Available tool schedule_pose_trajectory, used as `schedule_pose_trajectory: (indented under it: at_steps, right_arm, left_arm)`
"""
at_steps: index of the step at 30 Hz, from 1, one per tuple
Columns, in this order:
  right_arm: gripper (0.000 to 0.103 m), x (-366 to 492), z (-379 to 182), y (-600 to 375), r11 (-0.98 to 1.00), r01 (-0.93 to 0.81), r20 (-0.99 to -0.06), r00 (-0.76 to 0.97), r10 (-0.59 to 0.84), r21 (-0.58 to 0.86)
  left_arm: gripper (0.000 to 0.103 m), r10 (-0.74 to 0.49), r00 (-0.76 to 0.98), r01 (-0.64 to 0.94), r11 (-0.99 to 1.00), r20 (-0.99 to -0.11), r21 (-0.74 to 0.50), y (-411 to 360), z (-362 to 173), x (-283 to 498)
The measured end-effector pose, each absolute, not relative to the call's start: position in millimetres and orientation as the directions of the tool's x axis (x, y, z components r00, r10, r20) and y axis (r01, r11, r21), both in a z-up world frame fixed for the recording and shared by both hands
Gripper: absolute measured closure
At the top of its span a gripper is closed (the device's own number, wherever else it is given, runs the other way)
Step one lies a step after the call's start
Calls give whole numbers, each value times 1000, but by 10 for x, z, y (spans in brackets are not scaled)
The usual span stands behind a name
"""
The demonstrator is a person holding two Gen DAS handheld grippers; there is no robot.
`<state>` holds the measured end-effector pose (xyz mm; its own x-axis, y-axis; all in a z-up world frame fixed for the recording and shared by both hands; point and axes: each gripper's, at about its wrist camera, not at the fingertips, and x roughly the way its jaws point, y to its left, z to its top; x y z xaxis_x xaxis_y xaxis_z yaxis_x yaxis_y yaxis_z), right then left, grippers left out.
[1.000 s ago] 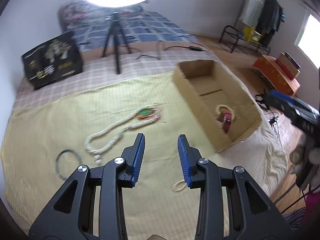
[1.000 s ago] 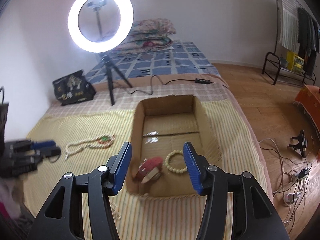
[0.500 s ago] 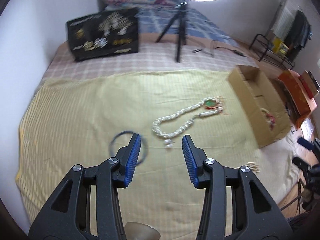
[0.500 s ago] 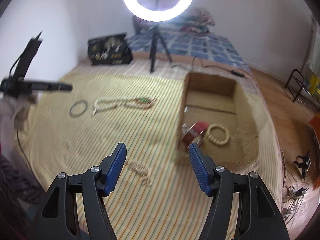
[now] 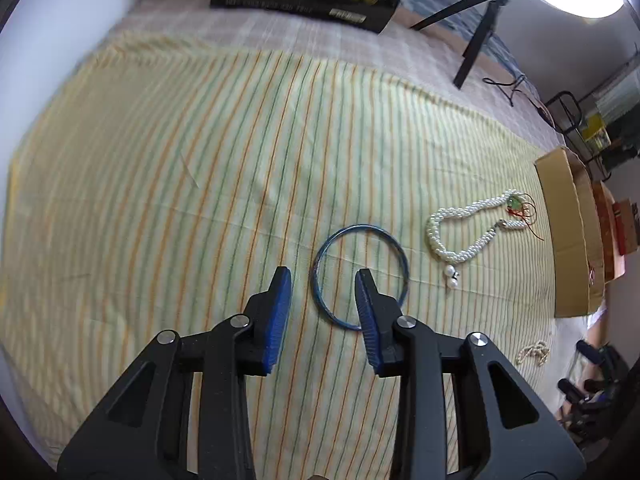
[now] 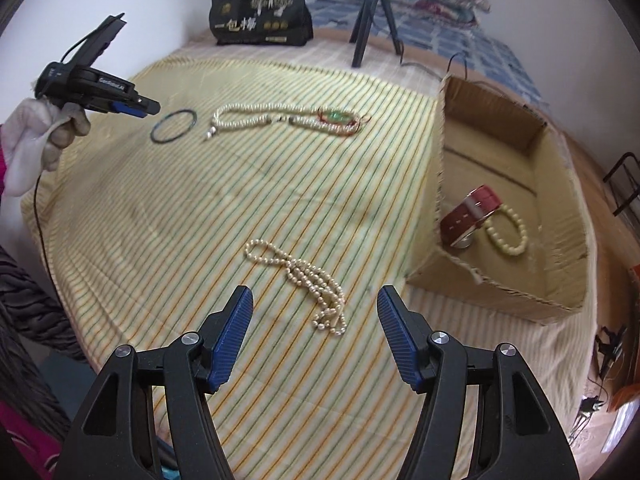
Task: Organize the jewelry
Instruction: 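Move the left gripper to the black bangle while the right gripper approaches the short pearl strand, then close the left gripper on the bangle rim while the right gripper grasps the pearl strand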
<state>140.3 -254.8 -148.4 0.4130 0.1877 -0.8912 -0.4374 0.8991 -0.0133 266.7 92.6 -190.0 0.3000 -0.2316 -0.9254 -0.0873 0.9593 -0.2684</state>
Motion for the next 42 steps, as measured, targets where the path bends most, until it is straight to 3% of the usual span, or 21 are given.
schedule_pose_trajectory:
  at_steps: [6,9,18,29,32,34,42]
  right_arm:
    - [42,1481,-1593,-2543,900,-436,-905,376,198,15]
    - [48,1503,-1637,-2534,896,-444,-912,357,201,24]
    - [53,1570,-1770,-2558,899,-437,-926,323,194,35]
    - [55,1662,-2029,-2444,896,-444,-943,306,128,-23]
    - [67,1648,-2023,-2401,895,-445,-941,316,123,-33]
    - [94,1649,-2008,-2393,894,-447,-940,313,140,-16]
    - [97,1630,-1908,-2394,894,-445,-930,309,200,45]
  left_arm:
    - [70,-232,285,-102,957,-930,-270,914,-1984,2746]
    - [77,-223,273,-96,962,-936,-257,876,-2039,2785]
    - [83,-203,268,-77,970,-942,-231,840,-2154,2841]
    - [98,-187,293,-70,974,-938,-216,854,-2144,2853]
    - [101,-195,297,-77,971,-935,-227,860,-2123,2848]
    - [101,-202,299,-77,969,-933,-234,859,-2104,2841]
    - [101,-222,338,-66,964,-915,-258,877,-1912,2736]
